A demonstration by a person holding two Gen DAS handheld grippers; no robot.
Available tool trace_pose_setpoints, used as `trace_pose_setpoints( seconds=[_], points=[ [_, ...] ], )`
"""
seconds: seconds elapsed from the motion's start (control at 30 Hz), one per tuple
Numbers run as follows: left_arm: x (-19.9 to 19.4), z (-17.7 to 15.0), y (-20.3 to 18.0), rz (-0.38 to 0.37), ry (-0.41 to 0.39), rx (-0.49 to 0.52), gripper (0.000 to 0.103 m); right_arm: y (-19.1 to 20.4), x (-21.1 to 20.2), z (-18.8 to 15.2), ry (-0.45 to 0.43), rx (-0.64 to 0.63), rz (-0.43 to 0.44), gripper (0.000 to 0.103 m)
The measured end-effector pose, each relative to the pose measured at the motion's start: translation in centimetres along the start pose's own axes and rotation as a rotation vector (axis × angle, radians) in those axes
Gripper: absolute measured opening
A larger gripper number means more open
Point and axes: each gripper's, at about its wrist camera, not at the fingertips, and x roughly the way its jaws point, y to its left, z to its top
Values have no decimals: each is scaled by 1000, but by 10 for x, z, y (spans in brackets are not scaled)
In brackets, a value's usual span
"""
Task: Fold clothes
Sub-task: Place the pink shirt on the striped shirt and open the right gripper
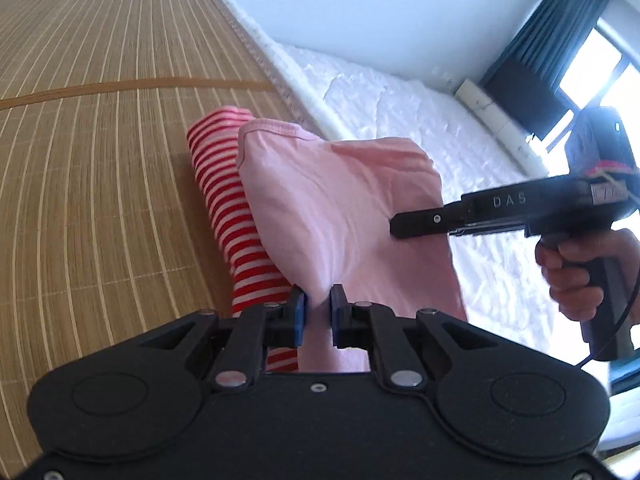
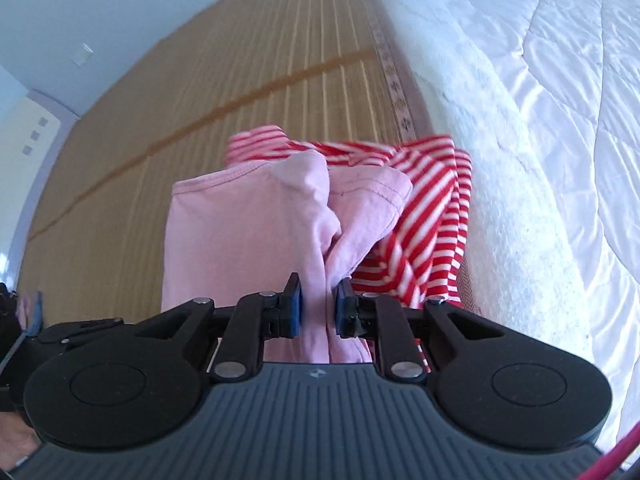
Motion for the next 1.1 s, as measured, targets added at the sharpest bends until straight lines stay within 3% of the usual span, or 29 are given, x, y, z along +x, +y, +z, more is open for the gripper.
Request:
trace_pose_setpoints(
  seconds=[0.07, 0.17, 0.27, 0.33, 0.47, 0.53, 0.7, 0.83, 0.93, 1.1],
  points=[
    [-3, -7, 1, 34, 7, 17, 37, 0, 5, -7, -20, -24, -32, 25],
    [-19, -18, 0, 88, -8, 78, 49, 3, -9, -13, -88, -43, -71, 33],
    [-39, -25, -7, 144, -19, 158, 49, 22, -47, -26, -203, -181, -195, 33],
    [-52, -29, -21, 183, -37, 258, 49, 35, -65, -39, -240, -257, -185, 33],
    [-61, -36, -58, 151, -64, 465, 50, 49, -51, -70, -111, -306, -32, 33],
    [-49, -36, -70, 135, -38, 530, 50, 49, -37, -79, -76, -319, -64, 33],
    [-18, -44, -66, 185, 15, 629, 48, 23, -27, -88, -81, -284, -167, 33],
    [-36, -55, -52, 209, 39, 613, 49, -2, -35, -86, -80, -261, -242, 33],
    [-50, -59, -47, 219, 58, 542, 50, 1, -52, -89, -100, -214, -220, 33],
    [-59, -72, -68, 245, 96, 427, 66, 14, -74, -92, -125, -111, -184, 33]
  ],
)
